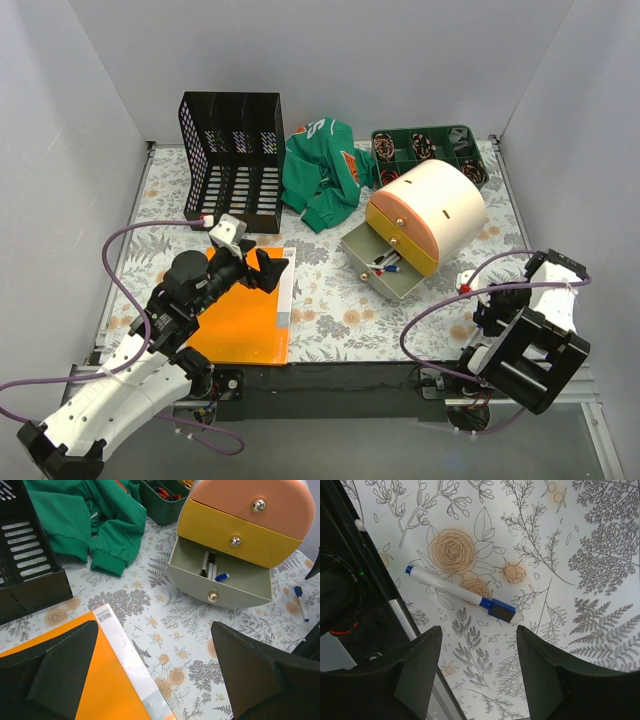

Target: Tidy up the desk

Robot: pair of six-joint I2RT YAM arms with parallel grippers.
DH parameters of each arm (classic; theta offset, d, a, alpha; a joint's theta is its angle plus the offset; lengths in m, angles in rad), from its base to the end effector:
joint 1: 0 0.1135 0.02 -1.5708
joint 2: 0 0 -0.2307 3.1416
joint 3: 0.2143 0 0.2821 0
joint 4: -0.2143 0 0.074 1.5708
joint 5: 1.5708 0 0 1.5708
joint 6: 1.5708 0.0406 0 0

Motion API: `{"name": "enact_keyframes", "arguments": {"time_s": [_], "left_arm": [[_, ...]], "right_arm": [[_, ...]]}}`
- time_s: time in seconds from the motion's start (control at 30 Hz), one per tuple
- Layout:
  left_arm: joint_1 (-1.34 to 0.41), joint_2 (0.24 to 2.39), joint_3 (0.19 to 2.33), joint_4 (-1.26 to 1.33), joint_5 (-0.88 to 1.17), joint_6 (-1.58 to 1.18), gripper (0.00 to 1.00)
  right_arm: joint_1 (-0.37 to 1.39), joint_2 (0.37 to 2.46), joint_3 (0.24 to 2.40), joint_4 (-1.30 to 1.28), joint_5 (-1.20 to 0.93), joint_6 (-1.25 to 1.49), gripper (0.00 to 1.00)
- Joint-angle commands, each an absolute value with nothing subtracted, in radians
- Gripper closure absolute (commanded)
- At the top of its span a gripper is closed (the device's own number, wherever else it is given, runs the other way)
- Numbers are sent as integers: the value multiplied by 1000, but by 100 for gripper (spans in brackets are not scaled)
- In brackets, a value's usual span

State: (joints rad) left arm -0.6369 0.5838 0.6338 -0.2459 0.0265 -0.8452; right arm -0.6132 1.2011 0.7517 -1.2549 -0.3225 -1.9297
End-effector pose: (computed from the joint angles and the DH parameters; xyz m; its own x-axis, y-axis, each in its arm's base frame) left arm 0.1700 -0.1271 0.2921 -0.5642 -0.5128 -0.6470 0.2913 0.6096 -0.7372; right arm 0.1677 -0.1023 0.1514 -0.2587 -0.9038 -0.3409 -0.9627 0.2701 0.0143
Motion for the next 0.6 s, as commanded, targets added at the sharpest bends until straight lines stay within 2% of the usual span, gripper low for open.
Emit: {"name": "enact_keyframes", "arguments": {"time_s": [0.0,0.17,0.57], "left_arm": [[-627,586,629,-226,35,-839,2],[-624,588,627,-221,44,-839,2],[-620,589,624,-219,48,-838,2]], "right_arm": [[-536,1164,717,-1204,-319,-2270,30],[-434,1155,669,-1123,-314,-2169,30],[-423,1121,505,-1036,-169,-2189,38]]}}
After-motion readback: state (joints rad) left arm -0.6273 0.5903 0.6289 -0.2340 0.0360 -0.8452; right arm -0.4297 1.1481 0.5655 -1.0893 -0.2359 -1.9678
